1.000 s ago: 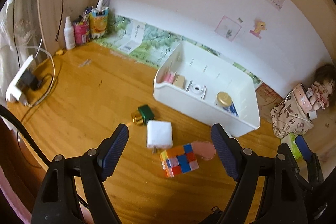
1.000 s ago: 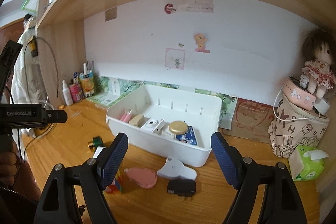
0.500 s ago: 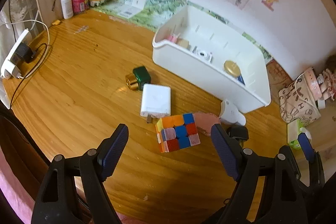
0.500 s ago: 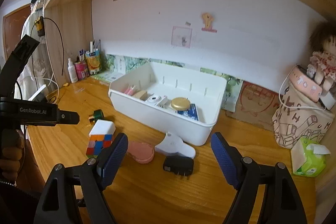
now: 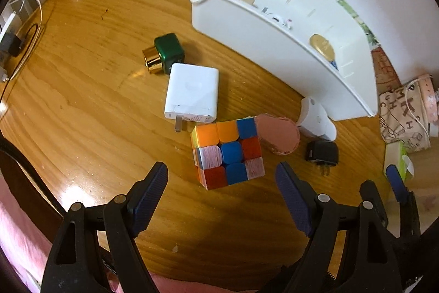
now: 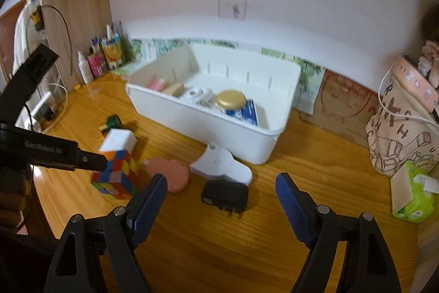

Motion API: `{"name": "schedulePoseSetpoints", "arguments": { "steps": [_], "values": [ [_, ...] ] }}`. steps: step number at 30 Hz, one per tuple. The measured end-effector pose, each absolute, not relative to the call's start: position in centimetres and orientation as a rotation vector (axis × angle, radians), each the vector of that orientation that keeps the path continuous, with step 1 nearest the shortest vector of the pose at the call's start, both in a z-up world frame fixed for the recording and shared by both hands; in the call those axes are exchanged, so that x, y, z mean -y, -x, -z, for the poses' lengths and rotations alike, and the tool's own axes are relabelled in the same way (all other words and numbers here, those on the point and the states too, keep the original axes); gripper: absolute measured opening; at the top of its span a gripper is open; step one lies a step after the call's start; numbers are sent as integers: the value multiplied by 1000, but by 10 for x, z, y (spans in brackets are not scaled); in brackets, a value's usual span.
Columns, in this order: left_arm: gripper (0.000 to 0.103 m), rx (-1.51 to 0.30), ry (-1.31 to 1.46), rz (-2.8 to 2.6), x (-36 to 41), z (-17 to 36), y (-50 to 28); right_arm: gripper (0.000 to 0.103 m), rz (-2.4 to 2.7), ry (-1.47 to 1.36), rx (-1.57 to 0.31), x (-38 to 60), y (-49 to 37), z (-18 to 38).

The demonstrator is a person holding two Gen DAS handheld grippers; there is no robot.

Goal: Organize rigid objects
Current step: 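Grasp the Rubik's cube with the left tool while the right tool grasps the black charger plug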

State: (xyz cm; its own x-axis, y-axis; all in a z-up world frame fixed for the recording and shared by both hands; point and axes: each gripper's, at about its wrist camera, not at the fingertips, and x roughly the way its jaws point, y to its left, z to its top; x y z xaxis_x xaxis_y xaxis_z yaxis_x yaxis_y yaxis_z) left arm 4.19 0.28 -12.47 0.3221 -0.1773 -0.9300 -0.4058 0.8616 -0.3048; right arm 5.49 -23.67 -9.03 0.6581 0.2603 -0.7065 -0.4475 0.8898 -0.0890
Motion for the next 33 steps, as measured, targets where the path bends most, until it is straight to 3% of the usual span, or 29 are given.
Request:
{"name": "schedulePoseSetpoints", "arguments": {
  "steps": [24, 33],
  "values": [
    [83, -1460, 571, -198, 9, 173, -86, 82, -377, 123, -1153, 251, -123, 164],
    [71, -1476, 590, -191, 7, 182, -98, 82, -358, 151, -1198, 245, -130, 175]
  ]
}}
